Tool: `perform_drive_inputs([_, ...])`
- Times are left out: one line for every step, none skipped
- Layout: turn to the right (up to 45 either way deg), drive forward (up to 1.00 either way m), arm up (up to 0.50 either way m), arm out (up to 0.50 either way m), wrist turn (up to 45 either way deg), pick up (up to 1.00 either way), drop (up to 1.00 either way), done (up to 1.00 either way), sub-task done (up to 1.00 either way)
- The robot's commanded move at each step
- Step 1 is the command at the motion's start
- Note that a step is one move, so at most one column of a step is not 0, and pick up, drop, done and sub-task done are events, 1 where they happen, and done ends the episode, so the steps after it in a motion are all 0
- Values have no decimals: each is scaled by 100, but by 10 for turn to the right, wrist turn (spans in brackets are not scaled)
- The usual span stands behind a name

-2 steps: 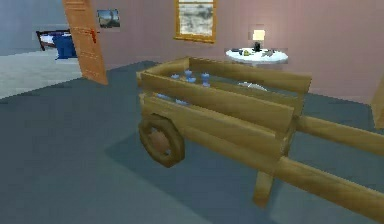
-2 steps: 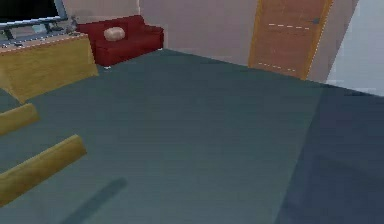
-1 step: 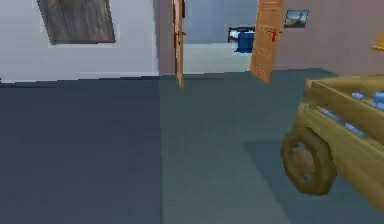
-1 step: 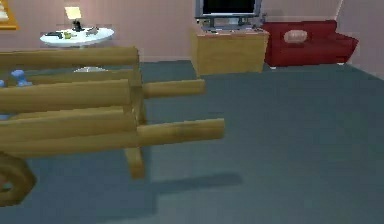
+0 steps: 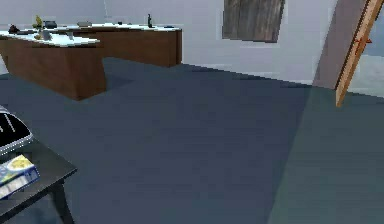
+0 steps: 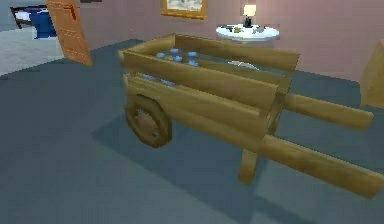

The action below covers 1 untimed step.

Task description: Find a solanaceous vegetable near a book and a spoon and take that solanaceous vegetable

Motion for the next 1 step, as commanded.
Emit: perform_drive_inputs([0, 100, 0, 0, 0, 0, 0, 0, 0])
